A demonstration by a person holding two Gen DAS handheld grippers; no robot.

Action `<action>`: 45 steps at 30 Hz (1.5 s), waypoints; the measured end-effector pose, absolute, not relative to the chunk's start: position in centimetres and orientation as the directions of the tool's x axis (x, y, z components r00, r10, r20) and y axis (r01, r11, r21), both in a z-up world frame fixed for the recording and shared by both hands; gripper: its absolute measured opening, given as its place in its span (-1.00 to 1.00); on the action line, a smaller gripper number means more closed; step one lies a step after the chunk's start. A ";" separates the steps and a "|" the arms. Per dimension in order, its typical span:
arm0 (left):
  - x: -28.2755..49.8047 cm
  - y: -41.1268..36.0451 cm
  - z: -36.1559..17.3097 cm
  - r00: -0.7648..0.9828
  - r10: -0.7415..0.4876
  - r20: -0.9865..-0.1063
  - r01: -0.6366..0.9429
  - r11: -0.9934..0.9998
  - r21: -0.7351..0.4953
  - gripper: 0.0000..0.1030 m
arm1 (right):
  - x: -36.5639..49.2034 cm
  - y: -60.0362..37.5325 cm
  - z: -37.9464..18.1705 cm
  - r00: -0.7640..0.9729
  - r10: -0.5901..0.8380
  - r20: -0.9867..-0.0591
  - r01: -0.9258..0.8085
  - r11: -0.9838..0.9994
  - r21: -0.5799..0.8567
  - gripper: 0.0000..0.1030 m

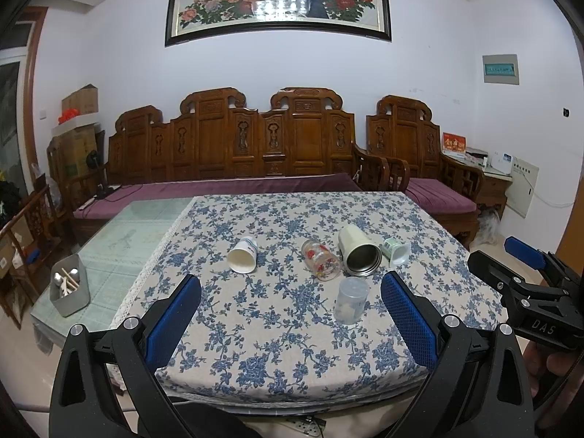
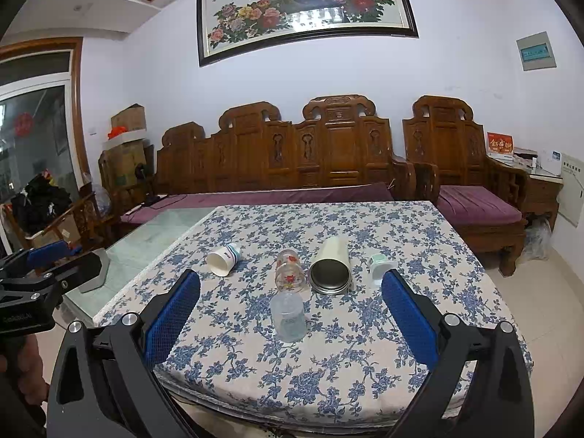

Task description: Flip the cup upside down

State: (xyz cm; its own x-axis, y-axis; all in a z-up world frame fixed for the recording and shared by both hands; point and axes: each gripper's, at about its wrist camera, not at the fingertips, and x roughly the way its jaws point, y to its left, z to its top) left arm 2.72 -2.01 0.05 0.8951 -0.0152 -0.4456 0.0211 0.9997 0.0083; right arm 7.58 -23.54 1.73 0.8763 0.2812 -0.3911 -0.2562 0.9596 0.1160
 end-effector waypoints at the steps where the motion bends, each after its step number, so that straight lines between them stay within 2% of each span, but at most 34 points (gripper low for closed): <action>1: 2.7 -2.0 0.1 0.895 -0.015 -0.445 0.021 1.000 0.009 0.85 | 7.6 -23.5 1.7 0.876 0.282 -0.391 -0.257 0.959 0.117 0.95; 45: 2.7 -2.0 0.0 0.896 -0.014 -0.443 0.021 1.000 0.012 0.85 | 7.6 -23.3 1.5 0.876 0.285 -0.390 -0.260 0.958 0.117 0.95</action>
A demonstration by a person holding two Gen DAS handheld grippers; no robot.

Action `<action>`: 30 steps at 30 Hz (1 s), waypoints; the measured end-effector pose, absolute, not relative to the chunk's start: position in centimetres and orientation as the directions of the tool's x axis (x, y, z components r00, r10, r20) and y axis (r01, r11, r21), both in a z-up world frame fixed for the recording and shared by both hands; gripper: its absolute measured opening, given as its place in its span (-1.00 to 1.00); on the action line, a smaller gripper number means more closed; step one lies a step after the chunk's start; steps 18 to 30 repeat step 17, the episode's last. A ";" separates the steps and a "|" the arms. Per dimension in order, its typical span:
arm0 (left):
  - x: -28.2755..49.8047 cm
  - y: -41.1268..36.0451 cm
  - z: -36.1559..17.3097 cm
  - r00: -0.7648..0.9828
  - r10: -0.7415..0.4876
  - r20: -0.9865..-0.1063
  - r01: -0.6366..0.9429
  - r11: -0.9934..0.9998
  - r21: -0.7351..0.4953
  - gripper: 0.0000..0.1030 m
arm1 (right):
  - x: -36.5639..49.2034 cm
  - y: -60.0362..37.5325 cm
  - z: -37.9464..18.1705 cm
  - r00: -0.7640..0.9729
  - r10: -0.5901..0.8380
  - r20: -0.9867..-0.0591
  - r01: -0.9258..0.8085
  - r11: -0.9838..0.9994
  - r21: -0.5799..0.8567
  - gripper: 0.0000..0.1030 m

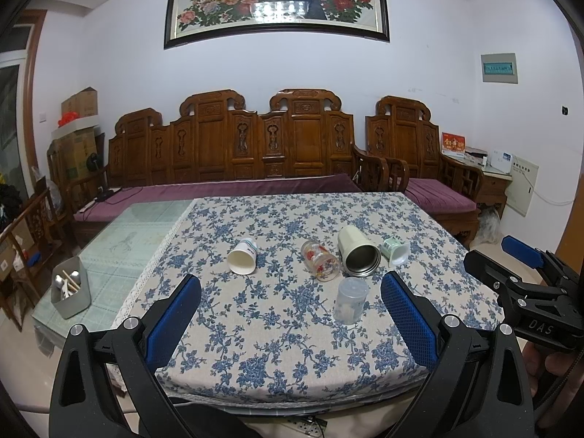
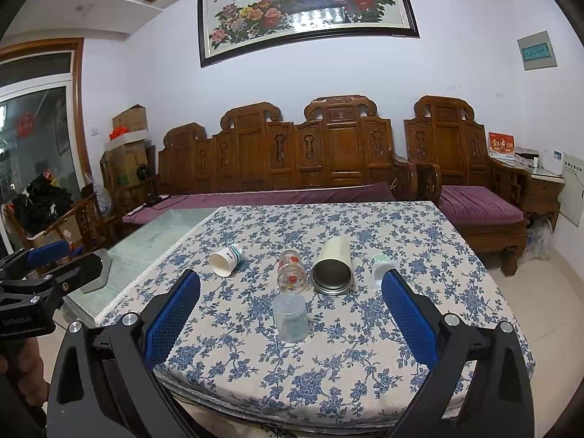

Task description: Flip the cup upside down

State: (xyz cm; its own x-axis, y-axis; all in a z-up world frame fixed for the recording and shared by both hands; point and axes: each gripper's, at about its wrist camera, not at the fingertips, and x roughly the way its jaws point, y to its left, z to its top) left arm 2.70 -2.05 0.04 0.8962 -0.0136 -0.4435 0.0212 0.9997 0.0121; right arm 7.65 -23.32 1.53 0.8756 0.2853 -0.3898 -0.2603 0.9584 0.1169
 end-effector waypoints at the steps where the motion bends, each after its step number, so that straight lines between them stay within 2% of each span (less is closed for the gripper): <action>1: 2.7 -2.1 0.0 0.896 -0.013 -0.444 0.021 1.000 0.013 0.85 | 7.7 -23.3 1.5 0.876 0.285 -0.390 -0.260 0.959 0.117 0.95; 30: 2.5 -1.8 0.4 0.899 -0.008 -0.439 0.016 1.000 0.014 0.85 | 7.7 -23.3 1.5 0.875 0.287 -0.390 -0.262 0.958 0.118 0.95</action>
